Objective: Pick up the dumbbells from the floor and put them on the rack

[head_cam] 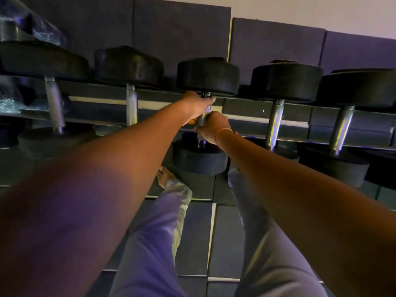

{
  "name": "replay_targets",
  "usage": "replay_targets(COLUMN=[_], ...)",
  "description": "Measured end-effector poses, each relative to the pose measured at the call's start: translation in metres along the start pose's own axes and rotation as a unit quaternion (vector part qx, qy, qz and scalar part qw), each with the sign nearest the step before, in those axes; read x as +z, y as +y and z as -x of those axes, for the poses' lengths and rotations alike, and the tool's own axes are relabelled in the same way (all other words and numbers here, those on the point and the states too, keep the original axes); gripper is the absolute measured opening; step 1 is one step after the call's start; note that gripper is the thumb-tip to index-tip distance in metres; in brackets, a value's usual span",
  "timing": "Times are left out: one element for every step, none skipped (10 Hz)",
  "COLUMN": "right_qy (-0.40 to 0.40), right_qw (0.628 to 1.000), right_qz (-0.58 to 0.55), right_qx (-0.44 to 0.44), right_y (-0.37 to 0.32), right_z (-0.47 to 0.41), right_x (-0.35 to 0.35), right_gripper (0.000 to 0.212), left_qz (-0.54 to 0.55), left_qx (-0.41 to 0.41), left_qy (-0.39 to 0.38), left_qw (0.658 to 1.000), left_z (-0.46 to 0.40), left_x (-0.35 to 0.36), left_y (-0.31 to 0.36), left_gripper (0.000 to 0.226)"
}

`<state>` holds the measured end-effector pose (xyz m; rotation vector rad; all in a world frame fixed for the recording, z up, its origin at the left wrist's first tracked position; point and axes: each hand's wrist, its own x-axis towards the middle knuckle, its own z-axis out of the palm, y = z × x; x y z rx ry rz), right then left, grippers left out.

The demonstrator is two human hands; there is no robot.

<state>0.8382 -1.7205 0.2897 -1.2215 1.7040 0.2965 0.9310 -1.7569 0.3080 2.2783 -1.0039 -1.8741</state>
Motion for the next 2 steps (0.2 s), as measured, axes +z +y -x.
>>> replay_targets(right_qy=[0.025,0.052], right_qw=[0.998,0.997], right_qz=[0.053,0.048], right_qx=[-0.022,-0.015], right_y=[-0.004,-0.014], right_z=[0.011,0.026], right_x=[-0.012,-0.029], right_gripper=[0.044,0.049], left_qz=[-0.052,-0.067], left_qx=[0.009,0.03], left_qy=[-0.035,-0.039], left_qw=[0.998,0.997], left_z=[0.012,0.035], left_x=[-0.021,-0.043], left_y=[0.0,0.006], left_gripper=[0.061,0.05])
